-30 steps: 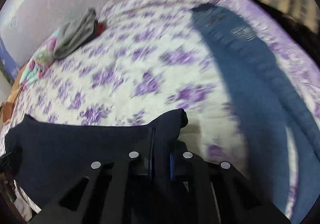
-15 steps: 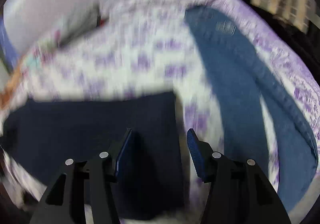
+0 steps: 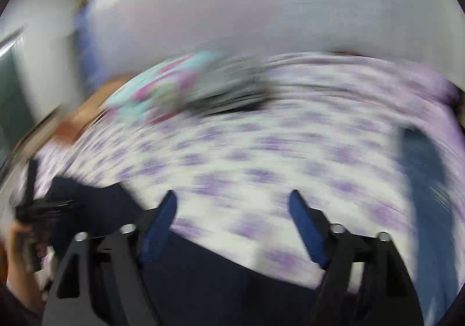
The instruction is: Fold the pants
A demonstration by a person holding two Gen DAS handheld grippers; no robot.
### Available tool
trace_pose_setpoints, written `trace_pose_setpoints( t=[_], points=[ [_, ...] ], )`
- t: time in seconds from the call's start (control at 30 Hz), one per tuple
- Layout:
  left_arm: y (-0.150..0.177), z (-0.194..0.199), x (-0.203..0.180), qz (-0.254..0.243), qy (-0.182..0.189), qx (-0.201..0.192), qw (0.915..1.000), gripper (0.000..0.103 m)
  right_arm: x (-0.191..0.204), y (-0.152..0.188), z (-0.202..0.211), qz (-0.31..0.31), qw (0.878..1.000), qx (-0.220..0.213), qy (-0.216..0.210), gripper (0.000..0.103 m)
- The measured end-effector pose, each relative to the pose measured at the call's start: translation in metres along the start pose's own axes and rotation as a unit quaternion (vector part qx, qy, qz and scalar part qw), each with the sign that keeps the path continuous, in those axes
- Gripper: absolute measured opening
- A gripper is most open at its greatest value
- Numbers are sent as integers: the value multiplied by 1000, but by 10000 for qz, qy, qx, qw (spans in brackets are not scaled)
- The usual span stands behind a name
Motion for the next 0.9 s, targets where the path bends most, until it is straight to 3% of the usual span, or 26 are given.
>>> trace_pose_setpoints(
  t=[0.03,0.1,0.23,0.3,0.33,0.37,0.43,0.47,0.5,0.57,0.63,0.7,0.73,0.83,0.9],
  points=[
    [-3,-6,-1,28,-243,14,9997,98,28,-15,-27,270,9985,235,-408,68],
    [-3,-14,1,72,-548,91,9984,98,81,-41,-83,485,9910,823,-934,67],
    [8,-13,22,303,-361,186,9987,98,143,-59,-160,844,9779,1522,-1157,67],
    [12,-11,39,444,-309,142,9984,98,157,-55,-195,755,9637,2116,-1442,42],
    [13,-12,45,491,-280,134,9983,98,164,-50,-209,834,9545,2432,-1509,14],
    [14,-16,51,556,-233,141,9981,98,167,-46,-214,885,9505,2549,-1540,5],
    [19,-24,54,525,-171,57,9985,98,170,-51,-204,1069,9607,2175,-1353,3],
    [21,-26,51,414,-268,-62,9988,99,165,-60,-193,921,9641,1959,-1537,3],
    [24,-27,48,311,-424,-182,9985,99,161,-63,-191,816,9633,1924,-1686,3],
    [25,-27,48,320,-429,-250,9983,99,160,-57,-202,861,9645,1974,-1529,4],
    [22,-28,51,321,-348,-146,9988,99,166,-42,-228,1087,9661,2033,-1161,13],
    [20,-27,50,289,-373,0,9989,99,153,-43,-219,898,9707,1880,-1199,31],
    [18,-25,50,294,-347,85,9989,98,144,-46,-208,773,9776,1738,-906,40],
    [15,-11,57,501,-68,207,9985,98,114,-42,-161,746,9882,1253,-471,42],
    [12,-8,60,560,-187,115,9982,98,98,-22,-133,802,9871,1345,-336,42]
  ],
)
Point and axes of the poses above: each gripper's, at about its wrist camera, not at the fingertips, and z roughly against the way its jaws point, x to its left, y to its underside, the point moved 3 cm from there along -z, roughly the way its jaws point, and after that the axes turned 13 degrees about x, right-handed, at the moved point
